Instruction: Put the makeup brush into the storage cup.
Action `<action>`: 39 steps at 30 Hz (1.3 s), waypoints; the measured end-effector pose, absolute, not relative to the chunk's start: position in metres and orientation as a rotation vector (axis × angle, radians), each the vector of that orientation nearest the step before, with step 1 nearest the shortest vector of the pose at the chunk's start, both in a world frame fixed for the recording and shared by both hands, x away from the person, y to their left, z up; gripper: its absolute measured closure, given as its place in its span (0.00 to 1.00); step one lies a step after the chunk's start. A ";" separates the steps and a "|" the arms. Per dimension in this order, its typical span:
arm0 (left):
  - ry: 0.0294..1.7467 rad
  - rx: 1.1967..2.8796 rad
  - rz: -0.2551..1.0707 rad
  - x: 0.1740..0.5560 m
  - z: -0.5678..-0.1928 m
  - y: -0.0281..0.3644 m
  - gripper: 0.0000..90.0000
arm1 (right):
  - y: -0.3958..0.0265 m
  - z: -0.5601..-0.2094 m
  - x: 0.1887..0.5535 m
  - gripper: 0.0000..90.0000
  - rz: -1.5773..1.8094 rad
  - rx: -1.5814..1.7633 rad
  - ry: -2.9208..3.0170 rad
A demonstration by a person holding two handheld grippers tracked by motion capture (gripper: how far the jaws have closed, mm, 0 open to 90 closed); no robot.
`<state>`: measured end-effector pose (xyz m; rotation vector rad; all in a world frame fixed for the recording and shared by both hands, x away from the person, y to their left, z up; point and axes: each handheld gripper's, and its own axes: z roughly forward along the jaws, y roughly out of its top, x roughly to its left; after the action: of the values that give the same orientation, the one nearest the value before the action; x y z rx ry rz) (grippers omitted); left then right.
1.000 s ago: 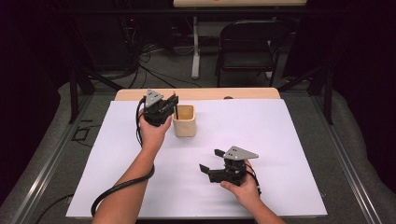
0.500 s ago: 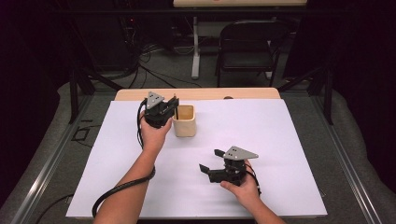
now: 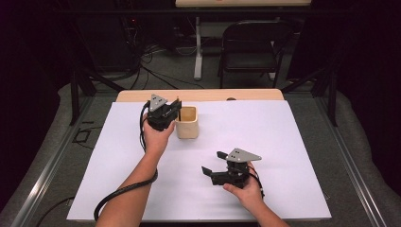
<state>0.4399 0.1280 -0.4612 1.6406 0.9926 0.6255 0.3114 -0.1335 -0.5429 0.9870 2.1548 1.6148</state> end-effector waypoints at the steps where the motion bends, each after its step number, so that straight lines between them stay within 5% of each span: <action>1: 0.995 1.640 0.623 0.440 -0.462 0.128 0.93 | -0.134 -0.543 0.311 0.18 1.614 0.987 2.155; 39: 1.023 1.669 0.604 0.440 -0.482 0.129 0.93 | -0.133 -0.544 0.311 0.18 1.609 0.988 2.171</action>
<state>0.4403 0.1289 -0.4821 1.6688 1.0230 0.6040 0.3113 -0.1325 -0.5440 0.9884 2.1705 1.6093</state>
